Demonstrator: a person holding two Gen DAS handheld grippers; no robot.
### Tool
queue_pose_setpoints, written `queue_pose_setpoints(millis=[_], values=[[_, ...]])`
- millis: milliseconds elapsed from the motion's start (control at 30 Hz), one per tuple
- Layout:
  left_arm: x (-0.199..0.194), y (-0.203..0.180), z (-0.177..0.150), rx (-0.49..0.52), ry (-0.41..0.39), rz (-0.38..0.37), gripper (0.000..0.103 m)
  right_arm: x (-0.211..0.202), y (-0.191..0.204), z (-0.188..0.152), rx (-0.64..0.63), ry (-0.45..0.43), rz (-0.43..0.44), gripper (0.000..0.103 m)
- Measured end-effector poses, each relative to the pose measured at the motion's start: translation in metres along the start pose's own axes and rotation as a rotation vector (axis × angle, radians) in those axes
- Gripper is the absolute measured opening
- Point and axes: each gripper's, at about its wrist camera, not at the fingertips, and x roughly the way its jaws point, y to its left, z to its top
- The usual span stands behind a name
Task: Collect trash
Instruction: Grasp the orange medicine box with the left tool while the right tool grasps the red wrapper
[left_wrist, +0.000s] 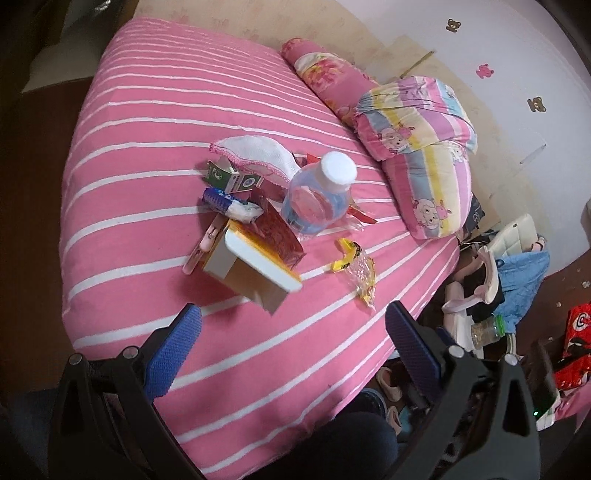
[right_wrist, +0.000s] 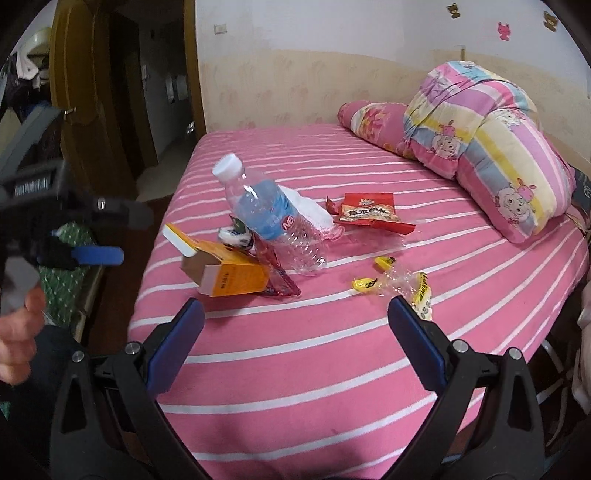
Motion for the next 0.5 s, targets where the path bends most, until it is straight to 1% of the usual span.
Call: queue_pose_setpoints(millis=[100,167,200,233,300,333,400,467,500], values=[[0.016,0.003,0.011,-0.013,0.019,-0.004,0.095,0.017,0.003,0.0,-0.034,0.008,-0.003,0.098],[0.028,0.006,0.017,-0.016,0.044,0.0,0.081,0.029,0.005,0.001,-0.048,0.015,0.005,0.098],[0.037,0.008,0.02,-0.02,0.07,-0.001,0.07,0.035,0.007,0.001,-0.057,0.017,0.005,0.096],[0.044,0.01,0.021,-0.029,0.095,-0.013,0.067,0.04,0.007,0.002,-0.067,0.017,0.007,0.095],[0.057,0.015,0.023,-0.045,0.122,-0.007,0.067,0.055,0.011,0.002,-0.096,0.033,0.018,0.087],[0.061,0.017,0.024,-0.049,0.128,-0.01,0.064,0.061,0.012,0.001,-0.109,0.039,0.021,0.084],[0.072,0.022,0.026,-0.068,0.154,-0.019,0.059,0.074,0.015,0.001,-0.136,0.054,0.023,0.069],[0.081,0.027,0.03,-0.089,0.167,-0.028,0.058,0.084,0.016,0.0,-0.16,0.068,0.022,0.064],[0.084,0.028,0.031,-0.09,0.17,-0.028,0.055,0.09,0.017,0.0,-0.171,0.071,0.023,0.064]])
